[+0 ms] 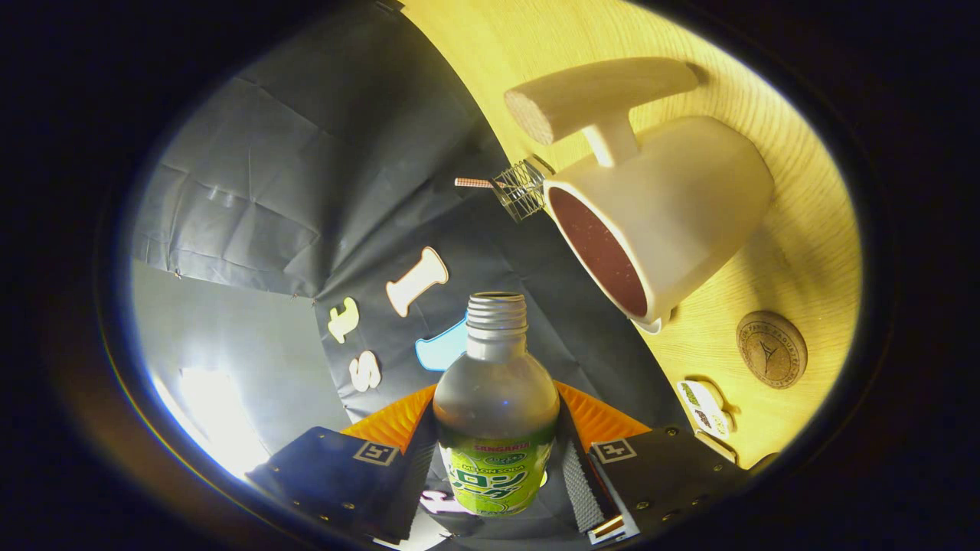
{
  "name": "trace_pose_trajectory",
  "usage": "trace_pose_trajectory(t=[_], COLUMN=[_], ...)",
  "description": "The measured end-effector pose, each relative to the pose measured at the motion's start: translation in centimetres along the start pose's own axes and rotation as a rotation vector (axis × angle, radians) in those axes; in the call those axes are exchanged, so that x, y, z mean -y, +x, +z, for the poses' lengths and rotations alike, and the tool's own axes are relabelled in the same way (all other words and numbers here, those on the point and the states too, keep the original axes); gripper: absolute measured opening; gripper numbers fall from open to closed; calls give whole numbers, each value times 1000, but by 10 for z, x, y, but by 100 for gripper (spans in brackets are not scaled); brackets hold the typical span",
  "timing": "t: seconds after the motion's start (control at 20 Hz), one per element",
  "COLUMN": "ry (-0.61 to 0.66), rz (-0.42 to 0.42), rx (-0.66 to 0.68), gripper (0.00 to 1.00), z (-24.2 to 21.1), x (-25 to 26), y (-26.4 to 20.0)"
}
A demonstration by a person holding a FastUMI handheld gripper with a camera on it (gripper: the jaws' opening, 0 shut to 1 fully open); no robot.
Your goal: Take the bottle from table, then pour the juice into the cup, finally place the bottle on the coaster
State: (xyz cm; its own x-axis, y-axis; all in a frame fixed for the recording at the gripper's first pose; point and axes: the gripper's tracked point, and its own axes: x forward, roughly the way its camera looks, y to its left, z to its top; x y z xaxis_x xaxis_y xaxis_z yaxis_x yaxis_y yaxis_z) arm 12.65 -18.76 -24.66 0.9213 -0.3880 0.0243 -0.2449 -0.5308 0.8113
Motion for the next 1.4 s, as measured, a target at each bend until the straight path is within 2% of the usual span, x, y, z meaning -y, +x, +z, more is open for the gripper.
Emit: trace_pose_trajectory(t=[0.35,0.75,1.2,1.4], ry=[-67,-399,-886,-1211], rz=[-8,-77,-176,-249], rx=[-10,-93,-155,-170], gripper=[76,77,77,77], z=[0,-8,-13,-17], x=[-2,1,-15,-18], y=[0,1,-7,-9])
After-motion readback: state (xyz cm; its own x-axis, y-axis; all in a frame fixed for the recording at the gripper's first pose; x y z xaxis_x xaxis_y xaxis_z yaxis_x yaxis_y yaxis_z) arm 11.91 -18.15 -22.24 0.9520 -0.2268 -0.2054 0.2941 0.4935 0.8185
